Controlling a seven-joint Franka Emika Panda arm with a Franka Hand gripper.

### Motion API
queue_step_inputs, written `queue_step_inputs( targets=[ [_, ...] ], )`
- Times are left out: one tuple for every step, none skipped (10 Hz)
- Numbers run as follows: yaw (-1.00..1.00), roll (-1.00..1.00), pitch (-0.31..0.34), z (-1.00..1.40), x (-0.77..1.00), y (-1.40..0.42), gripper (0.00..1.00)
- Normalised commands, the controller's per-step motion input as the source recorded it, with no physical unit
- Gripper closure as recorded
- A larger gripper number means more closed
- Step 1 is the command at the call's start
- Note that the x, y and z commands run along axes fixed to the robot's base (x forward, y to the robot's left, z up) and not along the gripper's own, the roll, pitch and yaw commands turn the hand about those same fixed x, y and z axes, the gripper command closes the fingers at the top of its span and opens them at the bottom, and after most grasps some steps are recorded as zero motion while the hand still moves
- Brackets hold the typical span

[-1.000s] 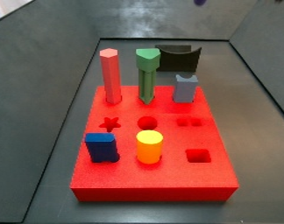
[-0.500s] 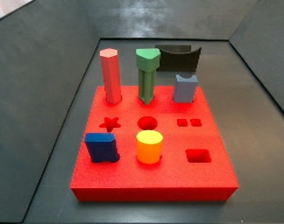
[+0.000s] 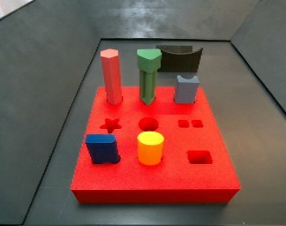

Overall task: Pick up the round object. Move up. Place the round object on the fixture. Regrasp the round object. Move to above the board. Insert the round object.
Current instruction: Move to above the board.

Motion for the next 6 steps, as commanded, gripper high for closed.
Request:
queue_step_inputs(
  targets=[
    [0.05,-1.0,-0.004,0.02,-1.0,-0.84,1.0],
    [0.05,-1.0,-0.013,0.01,-1.0,-0.82,1.0],
    [0.06,-1.0,-0.031,0.01,-0.9,-0.7,1.0],
    [0.06,-1.0,-0.039,0.01,-0.72,-0.54,1.0],
    [0.05,-1.0,-0.056,0.0,-0.4,-0.25,1.0],
    [0.04,-1.0,-0.048,0.0,-0.23,-0.12,1.0]
  ],
)
